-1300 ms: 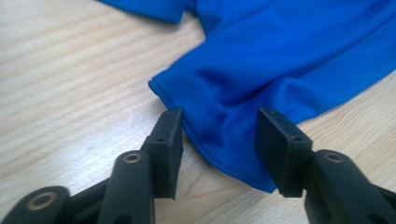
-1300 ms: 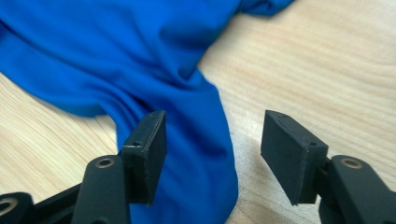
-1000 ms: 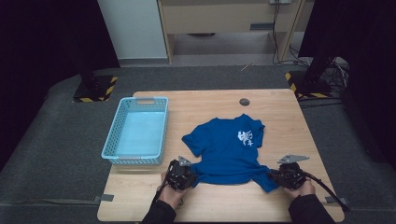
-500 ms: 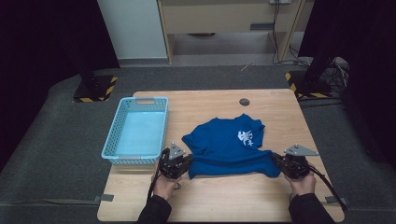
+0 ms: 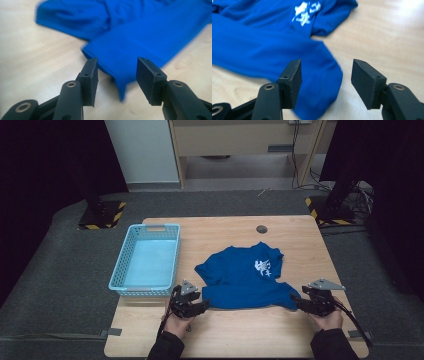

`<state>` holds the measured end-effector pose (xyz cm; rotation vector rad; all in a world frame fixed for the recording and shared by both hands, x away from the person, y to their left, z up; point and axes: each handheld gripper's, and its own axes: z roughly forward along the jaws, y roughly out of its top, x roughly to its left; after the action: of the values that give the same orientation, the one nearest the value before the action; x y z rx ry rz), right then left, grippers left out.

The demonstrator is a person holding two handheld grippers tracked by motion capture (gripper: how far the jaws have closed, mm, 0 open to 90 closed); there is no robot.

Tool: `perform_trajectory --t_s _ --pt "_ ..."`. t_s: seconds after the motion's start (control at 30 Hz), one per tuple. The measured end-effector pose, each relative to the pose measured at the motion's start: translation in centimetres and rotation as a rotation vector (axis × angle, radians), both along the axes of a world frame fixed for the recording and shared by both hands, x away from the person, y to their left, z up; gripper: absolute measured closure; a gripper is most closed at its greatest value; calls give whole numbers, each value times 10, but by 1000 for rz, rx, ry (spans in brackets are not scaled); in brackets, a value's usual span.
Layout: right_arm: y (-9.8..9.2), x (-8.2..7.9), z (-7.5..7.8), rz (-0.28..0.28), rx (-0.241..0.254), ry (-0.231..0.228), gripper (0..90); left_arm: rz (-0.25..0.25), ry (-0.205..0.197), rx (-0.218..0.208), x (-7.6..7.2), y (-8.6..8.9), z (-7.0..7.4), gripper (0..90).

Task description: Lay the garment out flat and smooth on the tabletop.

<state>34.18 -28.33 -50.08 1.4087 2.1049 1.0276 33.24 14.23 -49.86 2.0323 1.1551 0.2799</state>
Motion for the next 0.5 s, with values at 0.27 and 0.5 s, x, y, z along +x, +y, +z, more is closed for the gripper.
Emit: perform_trajectory --t_s 0.27,0.5 --pt "2 -2 -15 -2 -10 117 486 23 90 30 1 -9 -13 640" --pt "0 -3 -10 30 52 155 846 7 102 60 -1 -19 -14 847"
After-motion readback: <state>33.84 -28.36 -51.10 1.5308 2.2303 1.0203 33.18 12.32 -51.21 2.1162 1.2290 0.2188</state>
